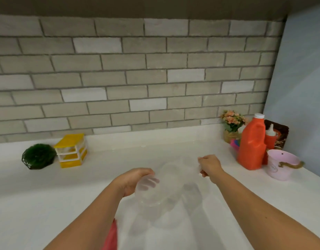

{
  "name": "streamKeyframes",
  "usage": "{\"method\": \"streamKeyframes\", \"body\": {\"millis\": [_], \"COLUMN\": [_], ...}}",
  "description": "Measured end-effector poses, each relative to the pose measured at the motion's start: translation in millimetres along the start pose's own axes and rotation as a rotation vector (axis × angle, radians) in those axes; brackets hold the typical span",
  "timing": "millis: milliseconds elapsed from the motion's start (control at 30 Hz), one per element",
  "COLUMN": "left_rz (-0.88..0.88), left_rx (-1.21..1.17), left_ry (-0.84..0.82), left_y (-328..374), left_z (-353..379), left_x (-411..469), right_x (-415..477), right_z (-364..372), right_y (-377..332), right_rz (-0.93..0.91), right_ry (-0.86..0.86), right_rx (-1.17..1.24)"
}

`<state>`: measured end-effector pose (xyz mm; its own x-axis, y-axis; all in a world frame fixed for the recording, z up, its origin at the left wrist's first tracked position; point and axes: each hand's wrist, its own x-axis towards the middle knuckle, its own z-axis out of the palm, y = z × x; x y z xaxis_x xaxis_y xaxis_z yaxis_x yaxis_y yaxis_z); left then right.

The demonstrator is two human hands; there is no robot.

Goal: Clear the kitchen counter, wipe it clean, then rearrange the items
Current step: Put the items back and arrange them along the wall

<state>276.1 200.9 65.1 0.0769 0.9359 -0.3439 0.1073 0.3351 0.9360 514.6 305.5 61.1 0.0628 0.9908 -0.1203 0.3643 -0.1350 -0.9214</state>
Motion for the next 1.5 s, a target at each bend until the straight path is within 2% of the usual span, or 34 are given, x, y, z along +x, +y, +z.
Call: {"method": "streamKeyframes", "body": {"millis": [167, 367, 467, 633, 833, 1067, 1267, 1367, 1500], "left_rz": [-0.023, 0.022, 0.041, 0.1, 0.15, 0.131, 0.228, 0.25, 0.19], "left_rx": [0.007, -0.198, -0.21, -0.24, -0.249, -0.11, -0.069, 0.014, 0.25], "left_ry": [0.272, 0.708, 0.837, 0.863, 0.795, 0.776, 0.77, 0.788, 0.764], "left_y": [-7, -22, -30, -42, -49, -54, -54, -58, -63], "left_z": [-47, -100, -125, -153, -199, -252, -271, -276, -276], "left_x": [9, 18, 19, 22, 42, 76, 99, 107, 111], "right_x": [15, 44, 49, 48, 58, 69, 87, 89, 92], "right_z": [52, 108, 140, 188, 237, 289, 310, 317, 324], "right_y": [-19, -38, -49, -59, -71, -78, -85, -91, -91], "right_rz": [-0.015, -0.026, -0.007, 0.061, 0.11, 0.126, 0.133, 0.094, 0.058], "right_ry": [-0.025, -0.006, -0.029, -0.079, -0.027, 0.049, 0.066, 0.054, 0.043], "right_rx": [-0.005, 0.036, 0.052, 0.105, 0.147, 0.184, 0.158, 0.178, 0.225]}}
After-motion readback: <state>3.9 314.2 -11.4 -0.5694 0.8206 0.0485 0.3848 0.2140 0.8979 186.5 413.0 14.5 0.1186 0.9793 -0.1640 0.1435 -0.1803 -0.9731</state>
